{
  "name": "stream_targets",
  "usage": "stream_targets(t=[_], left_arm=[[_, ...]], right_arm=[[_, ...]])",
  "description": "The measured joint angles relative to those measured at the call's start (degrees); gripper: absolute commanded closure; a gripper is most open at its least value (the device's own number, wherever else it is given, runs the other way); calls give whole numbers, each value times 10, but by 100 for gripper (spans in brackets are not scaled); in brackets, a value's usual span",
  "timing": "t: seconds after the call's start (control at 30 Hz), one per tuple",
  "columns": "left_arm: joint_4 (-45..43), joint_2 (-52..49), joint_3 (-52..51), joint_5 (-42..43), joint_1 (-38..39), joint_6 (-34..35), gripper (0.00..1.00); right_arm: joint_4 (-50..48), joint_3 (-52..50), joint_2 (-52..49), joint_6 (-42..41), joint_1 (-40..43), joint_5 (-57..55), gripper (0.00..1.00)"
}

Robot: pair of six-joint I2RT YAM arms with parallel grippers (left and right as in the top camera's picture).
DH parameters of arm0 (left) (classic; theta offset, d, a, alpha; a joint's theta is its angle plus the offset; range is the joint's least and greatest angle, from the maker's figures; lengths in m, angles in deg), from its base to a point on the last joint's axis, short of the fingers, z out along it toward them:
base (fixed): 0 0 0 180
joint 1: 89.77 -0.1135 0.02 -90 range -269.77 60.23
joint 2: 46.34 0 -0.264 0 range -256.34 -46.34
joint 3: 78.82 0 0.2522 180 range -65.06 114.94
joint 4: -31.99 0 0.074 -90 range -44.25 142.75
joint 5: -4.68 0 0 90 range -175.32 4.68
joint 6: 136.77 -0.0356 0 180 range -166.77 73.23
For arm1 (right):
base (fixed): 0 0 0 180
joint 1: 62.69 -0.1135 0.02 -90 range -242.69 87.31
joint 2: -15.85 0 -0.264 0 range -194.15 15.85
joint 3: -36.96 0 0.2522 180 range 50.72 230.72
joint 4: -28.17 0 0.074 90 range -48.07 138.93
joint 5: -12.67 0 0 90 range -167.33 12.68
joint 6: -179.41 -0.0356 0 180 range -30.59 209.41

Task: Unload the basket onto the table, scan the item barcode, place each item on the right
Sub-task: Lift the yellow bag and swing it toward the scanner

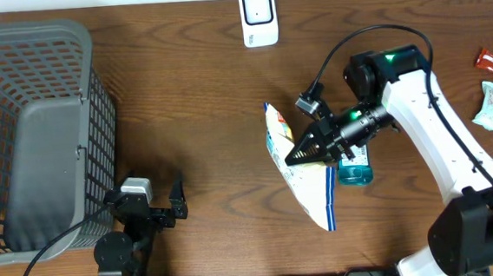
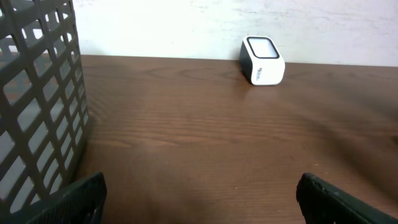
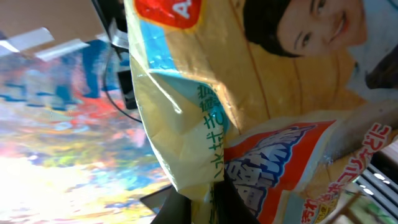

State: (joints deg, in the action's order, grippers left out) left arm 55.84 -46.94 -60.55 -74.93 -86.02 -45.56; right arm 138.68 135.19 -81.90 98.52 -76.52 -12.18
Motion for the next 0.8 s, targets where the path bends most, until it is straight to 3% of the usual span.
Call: stream_targets(t=[0.23,0.47,0.67,0.8], left_arm=[[0,0,0,0,0,0,2],[0,0,0,0,0,0,2],[0,0,0,0,0,0,2],[0,0,0,0,0,0,2]], right_arm=[[-128,0,4,-53,0,-133,98],[-272,-1,4,-274,-3,-360,99],[-400,-2,4,-337,-3,-378,99],[-466,-2,4,-352,0,-331,99]])
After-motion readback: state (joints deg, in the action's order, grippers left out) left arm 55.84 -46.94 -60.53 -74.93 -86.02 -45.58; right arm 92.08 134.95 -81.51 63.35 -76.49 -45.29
